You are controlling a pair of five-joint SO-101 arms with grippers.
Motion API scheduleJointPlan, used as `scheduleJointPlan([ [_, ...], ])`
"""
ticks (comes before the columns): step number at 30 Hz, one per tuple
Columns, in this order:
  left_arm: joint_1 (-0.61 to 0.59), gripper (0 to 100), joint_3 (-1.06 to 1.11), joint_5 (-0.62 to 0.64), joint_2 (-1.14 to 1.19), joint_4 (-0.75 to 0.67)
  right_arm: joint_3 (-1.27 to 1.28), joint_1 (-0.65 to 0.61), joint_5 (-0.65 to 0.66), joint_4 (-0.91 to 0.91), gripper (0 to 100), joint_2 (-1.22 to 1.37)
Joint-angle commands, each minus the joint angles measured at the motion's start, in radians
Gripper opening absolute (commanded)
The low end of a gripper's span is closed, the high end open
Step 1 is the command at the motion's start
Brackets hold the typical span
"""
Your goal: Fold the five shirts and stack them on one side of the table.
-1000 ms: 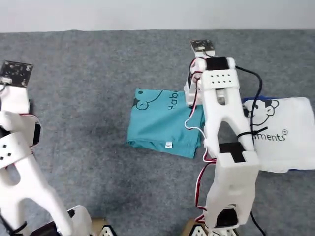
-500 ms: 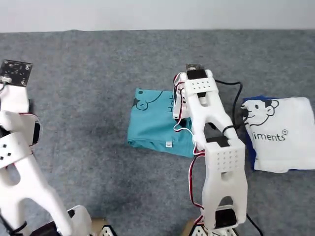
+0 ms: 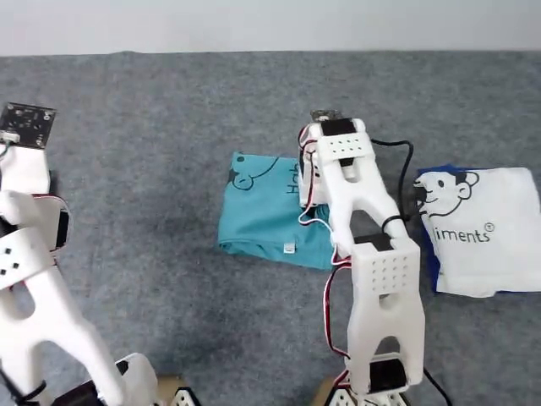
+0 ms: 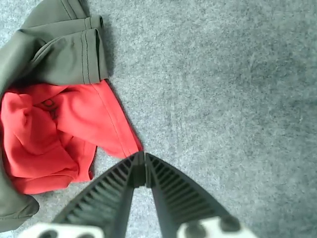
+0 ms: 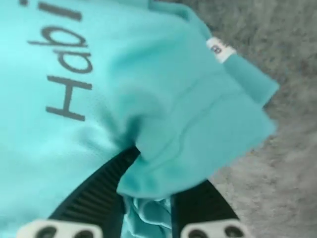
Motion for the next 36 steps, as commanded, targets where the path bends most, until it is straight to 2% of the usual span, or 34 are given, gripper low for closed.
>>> scheduleJointPlan([
  [1,0.003,1,-0.004,-0.008,-0.026,-0.014,-0.021,0.071,0.180,0.056,1.0,-0.070],
  [7,-0.002,1,-0.004,-0.008,-0.029,-0.012,-0.091,0.239,0.721,-0.048,0.9,-0.131],
  [10,-0.003,1,-0.004,-0.008,-0.029,-0.012,-0.155,0.265,0.937,-0.107,0.9,-0.124],
  [14,0.003,1,-0.004,-0.008,-0.029,-0.012,-0.187,0.225,1.137,-0.182,0.9,-0.085],
  [17,0.000,1,-0.004,-0.008,-0.029,-0.011,-0.198,0.170,1.191,-0.199,0.9,-0.064],
  [23,0.002,1,-0.004,-0.009,-0.029,0.017,-0.212,0.094,1.194,-0.226,1.3,-0.041],
  [26,-0.003,1,-0.004,-0.009,-0.029,0.023,-0.213,0.099,1.158,-0.239,7.9,-0.061],
  [28,-0.002,1,-0.004,-0.009,-0.029,0.029,-0.232,0.117,1.037,-0.240,14.7,-0.087],
  [32,-0.002,1,-0.004,-0.009,-0.029,0.029,-0.276,0.145,0.712,-0.231,26.2,-0.137],
  [36,-0.002,1,-0.007,-0.009,-0.029,0.029,-0.292,0.171,0.407,-0.229,29.7,-0.183],
])
